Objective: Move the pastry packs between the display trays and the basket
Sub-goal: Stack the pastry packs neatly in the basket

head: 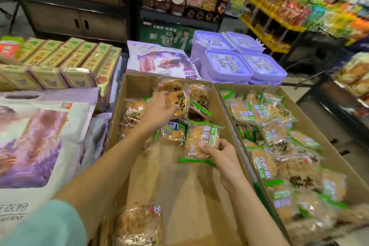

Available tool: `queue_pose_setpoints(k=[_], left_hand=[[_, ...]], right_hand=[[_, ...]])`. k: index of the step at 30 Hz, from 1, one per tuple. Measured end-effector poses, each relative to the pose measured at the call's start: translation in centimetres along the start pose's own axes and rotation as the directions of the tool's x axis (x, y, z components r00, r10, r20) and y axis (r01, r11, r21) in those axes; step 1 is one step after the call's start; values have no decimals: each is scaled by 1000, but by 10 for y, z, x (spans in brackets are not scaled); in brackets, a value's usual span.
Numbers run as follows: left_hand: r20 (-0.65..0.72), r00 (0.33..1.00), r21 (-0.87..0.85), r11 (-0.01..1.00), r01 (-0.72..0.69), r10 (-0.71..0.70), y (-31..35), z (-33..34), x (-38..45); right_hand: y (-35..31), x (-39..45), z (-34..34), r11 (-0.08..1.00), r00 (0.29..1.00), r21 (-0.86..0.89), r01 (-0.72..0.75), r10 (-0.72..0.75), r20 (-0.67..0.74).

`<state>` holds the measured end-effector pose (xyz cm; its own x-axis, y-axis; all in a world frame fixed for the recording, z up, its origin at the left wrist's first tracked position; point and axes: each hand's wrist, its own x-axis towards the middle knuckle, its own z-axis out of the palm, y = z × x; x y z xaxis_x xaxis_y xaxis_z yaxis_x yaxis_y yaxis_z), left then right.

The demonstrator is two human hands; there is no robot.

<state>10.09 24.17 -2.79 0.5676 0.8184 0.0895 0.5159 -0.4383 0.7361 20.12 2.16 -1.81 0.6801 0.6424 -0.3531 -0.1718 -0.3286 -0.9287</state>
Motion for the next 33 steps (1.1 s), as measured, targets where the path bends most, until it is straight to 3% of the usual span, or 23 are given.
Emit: queue_pose_setpoints(k=[3,7,12,16,20,23,27,29,33], left_hand=[[253,951,227,944,-239,180,2,-3,45],[448,877,341,874,-347,173,4,-5,75],[377,919,523,792,-315,117,5,1,67],[275,938,495,806,-325,210,8,-6,32],[114,976,268,940,-212,188,4,-17,-13],[-54,989,-132,981,-143,137,20,-25,-58],[-72,997,-556,830,-37,-4,72,-16,-125],[-19,997,-658,752,41,-71,99,-1,-153],[146,989,-742,657,130,-31,178,66,-223]], right_hand=[[-13,-17,-12,998,999,49,44,-43,-28],[-18,-27,-23,993,996,76,93,-93,-11],[-10,-29,-19,989,991,63,134,-133,-19],[-1,-31,-20,987,991,91,129,-126,-41],[1,-37,-27,972,993,202,119,-113,-42],[5,-47,-44,941,987,305,150,-125,-100],[18,-76,-85,888,960,392,240,-158,-230],[26,-94,-107,874,940,391,289,-181,-290],[55,-152,-188,858,851,336,389,-194,-488]])
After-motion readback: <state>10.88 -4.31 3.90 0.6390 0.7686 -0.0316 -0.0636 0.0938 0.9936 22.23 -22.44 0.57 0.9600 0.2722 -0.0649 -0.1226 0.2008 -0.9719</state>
